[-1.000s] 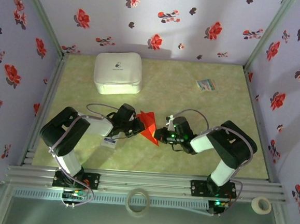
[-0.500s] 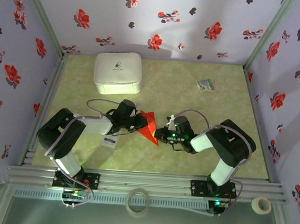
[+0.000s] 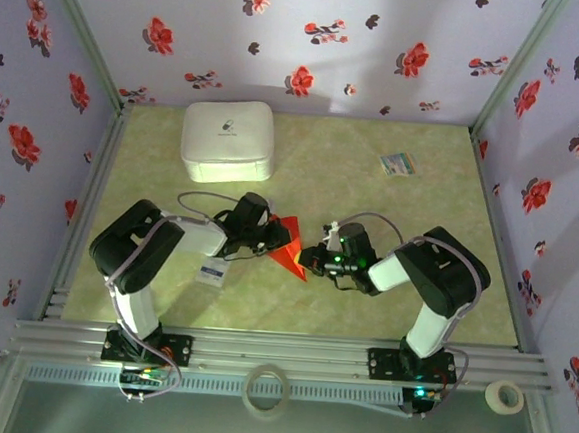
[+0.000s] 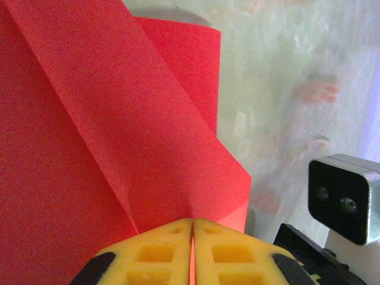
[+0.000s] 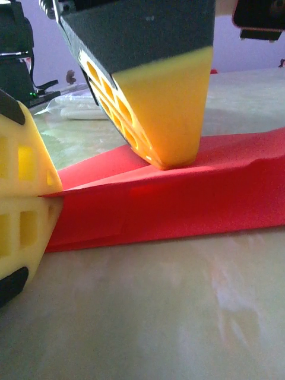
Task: Fold a paper plane with a square sheet of paper (pick it up from the middle)
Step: Fourth fold the wing at the center of the table.
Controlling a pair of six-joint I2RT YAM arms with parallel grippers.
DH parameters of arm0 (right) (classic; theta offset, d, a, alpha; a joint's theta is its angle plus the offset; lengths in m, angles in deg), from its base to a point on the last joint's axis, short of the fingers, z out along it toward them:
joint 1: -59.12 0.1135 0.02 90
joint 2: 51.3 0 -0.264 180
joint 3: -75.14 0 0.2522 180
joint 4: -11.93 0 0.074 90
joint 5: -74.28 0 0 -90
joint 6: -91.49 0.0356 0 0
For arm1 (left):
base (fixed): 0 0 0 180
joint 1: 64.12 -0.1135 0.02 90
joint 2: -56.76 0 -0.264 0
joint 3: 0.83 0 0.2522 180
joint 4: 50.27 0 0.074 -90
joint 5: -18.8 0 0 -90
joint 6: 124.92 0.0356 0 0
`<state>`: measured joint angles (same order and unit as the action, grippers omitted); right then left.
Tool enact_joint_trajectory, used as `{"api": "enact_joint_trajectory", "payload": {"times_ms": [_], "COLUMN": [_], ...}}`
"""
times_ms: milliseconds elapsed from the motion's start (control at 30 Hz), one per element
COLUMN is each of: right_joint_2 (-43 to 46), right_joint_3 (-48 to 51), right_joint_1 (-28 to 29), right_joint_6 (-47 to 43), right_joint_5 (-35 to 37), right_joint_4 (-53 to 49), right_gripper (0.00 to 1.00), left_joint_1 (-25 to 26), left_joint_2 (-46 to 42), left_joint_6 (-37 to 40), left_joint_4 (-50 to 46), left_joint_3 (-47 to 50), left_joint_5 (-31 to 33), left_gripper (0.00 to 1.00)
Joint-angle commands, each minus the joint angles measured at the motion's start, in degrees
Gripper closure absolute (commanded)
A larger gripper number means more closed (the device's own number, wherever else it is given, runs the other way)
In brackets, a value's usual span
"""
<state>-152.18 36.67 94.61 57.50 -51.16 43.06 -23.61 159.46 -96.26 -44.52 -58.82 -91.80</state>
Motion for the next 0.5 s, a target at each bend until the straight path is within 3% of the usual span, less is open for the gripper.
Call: {"api": "enact_joint_trajectory", "payload": {"times_ms": [0,467], "right_joint_2": [-3.08,-2.83], "right_joint_3": [-0.61,-1.39], "right_joint_1": [0.40,0.02], "right_joint_6": [0.34,-0.28], "right_joint_5": [0.78,0.79], "right_joint_4": [-3.39,-6.58], "right_gripper": [0.94,0.94], "left_joint_1": [0.27,-0.32], "left_joint_2": [0.99,2.67], "left_joint_6": [-0.63,-0.32], "left_joint_4": [1.06,-0.91], "left_joint_3": [-1.15,-2.74], "left_joint_5": [0.21,0.75], "left_gripper": [0.91,0.91]}}
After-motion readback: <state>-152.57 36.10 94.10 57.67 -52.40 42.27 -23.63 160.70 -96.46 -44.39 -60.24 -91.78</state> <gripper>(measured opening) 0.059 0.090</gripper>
